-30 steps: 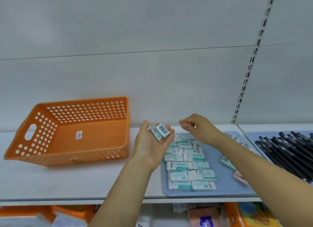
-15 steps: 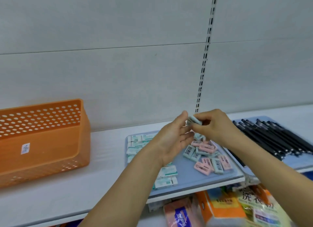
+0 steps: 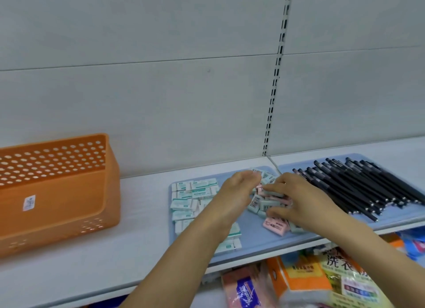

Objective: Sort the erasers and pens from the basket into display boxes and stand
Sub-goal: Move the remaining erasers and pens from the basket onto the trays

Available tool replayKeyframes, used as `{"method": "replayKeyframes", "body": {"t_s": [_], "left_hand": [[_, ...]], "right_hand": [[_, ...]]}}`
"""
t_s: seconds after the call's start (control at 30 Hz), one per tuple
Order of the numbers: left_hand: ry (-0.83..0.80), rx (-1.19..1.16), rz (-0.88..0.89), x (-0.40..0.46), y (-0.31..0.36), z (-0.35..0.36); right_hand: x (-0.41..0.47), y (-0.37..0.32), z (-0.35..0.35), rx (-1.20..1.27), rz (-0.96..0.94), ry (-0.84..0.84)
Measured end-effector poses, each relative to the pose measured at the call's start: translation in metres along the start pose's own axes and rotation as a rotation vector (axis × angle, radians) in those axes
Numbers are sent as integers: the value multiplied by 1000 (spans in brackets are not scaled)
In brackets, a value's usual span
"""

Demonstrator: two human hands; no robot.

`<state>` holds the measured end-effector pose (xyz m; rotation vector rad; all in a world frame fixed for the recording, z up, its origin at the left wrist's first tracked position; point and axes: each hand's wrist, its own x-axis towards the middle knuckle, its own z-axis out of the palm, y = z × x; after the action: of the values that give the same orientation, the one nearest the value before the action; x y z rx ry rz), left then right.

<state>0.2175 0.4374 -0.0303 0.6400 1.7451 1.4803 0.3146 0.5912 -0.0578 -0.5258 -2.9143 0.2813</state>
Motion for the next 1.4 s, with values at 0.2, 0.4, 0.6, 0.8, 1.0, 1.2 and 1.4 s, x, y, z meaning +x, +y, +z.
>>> {"method": "replayKeyframes", "body": {"t_s": [0.2,0.4,0.6,0.8,1.0,1.2,1.4], "left_hand": [[218,215,383,-57,7,-47],[802,663,642,-132,26,-189],[1169,879,-144,-181,-3,-382],[1013,490,117,-196,-52,-386],[1044,316,314,-203,-75,-370],[1032,267,324,-203,-76,-366],[1027,266,326,-203,-77,-368]], "right_hand": [[2,-18,-5,-12,-1,144],[17,-96,-12,326,-200,342],[46,-197,-10,460,-446,425],[85,-309,-12,195,-731,171],[114,-365,25,-393,-538,-373],[119,-377,44,-415,-314,-622],[118,-397,45,-360,-331,-539]]}}
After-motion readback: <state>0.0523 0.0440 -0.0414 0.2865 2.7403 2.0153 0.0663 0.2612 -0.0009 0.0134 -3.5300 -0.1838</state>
